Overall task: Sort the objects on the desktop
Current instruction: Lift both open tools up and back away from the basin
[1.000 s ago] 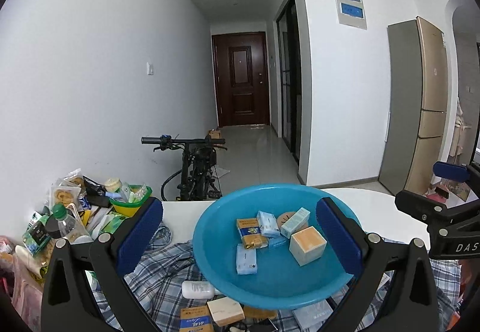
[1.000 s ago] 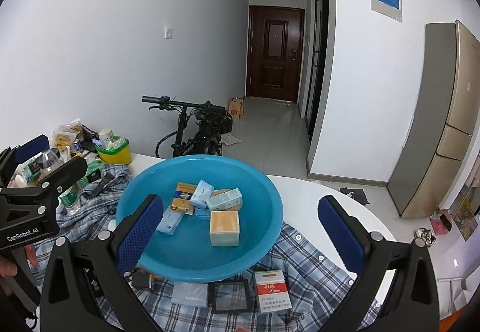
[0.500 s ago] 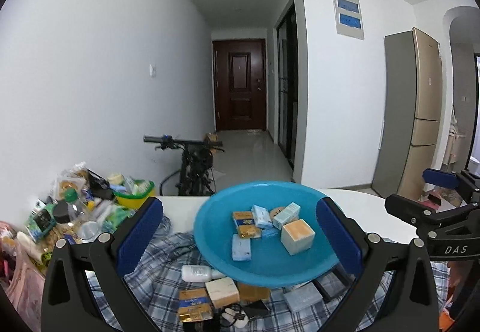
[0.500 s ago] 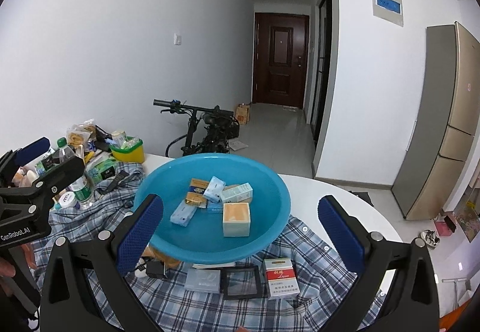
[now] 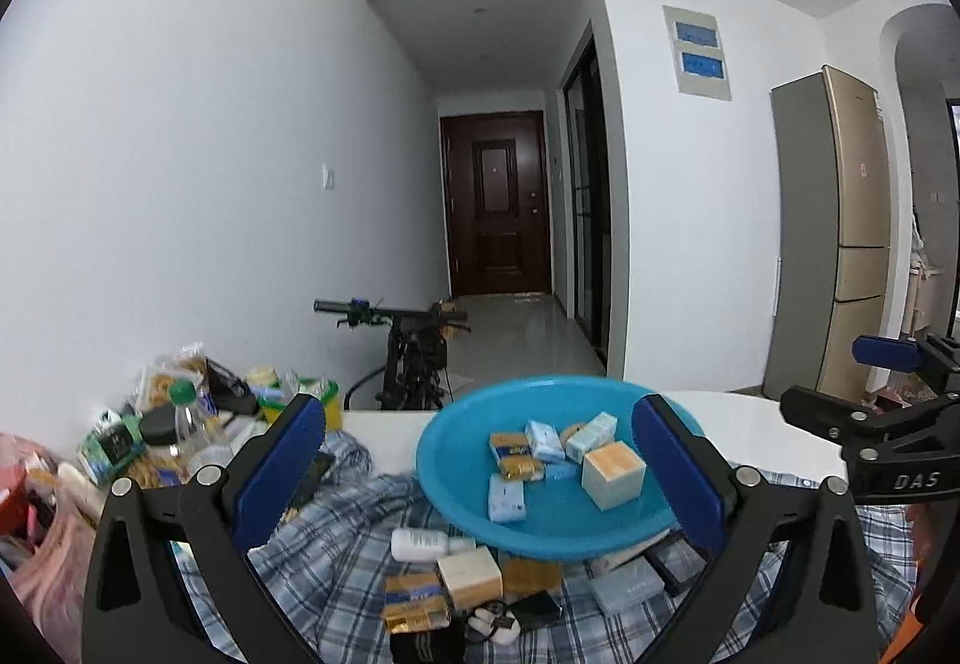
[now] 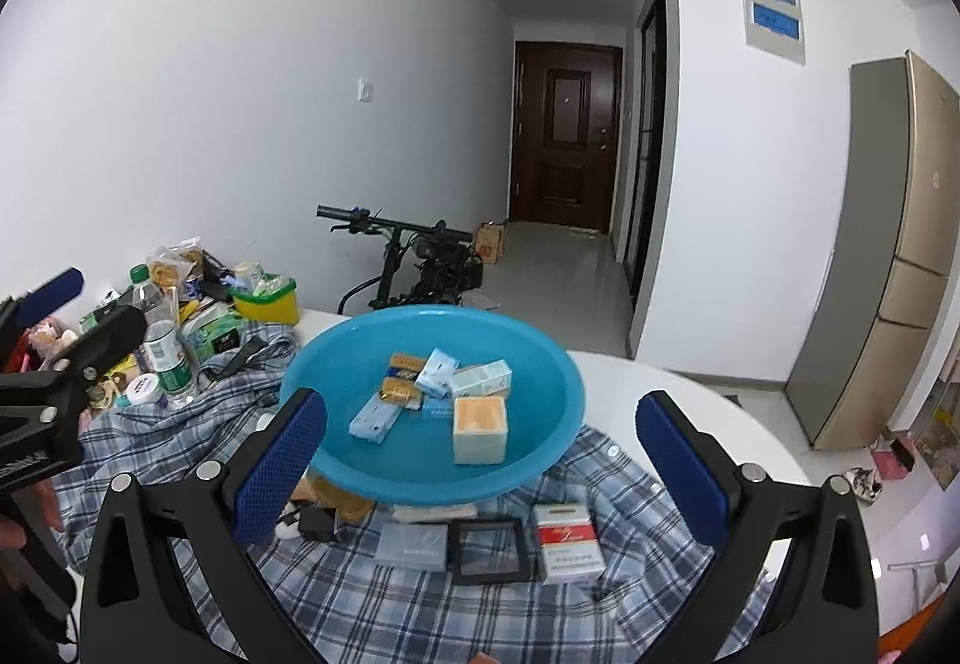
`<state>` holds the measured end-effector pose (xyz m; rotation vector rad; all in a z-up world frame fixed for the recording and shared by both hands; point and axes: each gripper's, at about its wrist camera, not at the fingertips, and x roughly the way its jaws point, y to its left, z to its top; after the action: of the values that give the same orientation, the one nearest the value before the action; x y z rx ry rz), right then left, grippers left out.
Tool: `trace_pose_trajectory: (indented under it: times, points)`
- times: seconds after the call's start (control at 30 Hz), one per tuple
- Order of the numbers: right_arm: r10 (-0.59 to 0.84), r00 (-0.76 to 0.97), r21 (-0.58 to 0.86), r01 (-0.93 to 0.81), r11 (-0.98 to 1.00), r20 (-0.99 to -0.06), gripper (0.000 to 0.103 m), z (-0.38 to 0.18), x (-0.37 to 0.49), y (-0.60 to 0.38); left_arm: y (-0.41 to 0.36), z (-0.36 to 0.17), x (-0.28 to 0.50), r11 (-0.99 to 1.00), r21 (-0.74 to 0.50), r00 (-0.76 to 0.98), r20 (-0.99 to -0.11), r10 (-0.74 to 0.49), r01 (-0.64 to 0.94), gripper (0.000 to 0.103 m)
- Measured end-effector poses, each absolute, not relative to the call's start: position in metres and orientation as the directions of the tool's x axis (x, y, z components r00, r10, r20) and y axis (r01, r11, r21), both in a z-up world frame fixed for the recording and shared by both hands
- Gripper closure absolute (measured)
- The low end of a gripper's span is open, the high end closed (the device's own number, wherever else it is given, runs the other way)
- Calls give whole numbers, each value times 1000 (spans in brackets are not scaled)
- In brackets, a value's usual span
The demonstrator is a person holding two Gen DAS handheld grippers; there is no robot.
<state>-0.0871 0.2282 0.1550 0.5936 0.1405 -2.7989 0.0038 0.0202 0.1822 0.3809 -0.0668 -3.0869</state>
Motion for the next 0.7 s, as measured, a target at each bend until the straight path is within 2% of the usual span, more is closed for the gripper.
trace_pose_trajectory:
  times: [0.37,0.7]
  points:
    - [-255,-852,-8,290,-957,-458,0,125,-94,227,14,137,-10,-999,33,-935,-352,-35,25,0]
    - [-247,-819,4,287,-958,-518,0,87,-99,223,6,79,-23,-1000,2,-861,-508,-6,6,0]
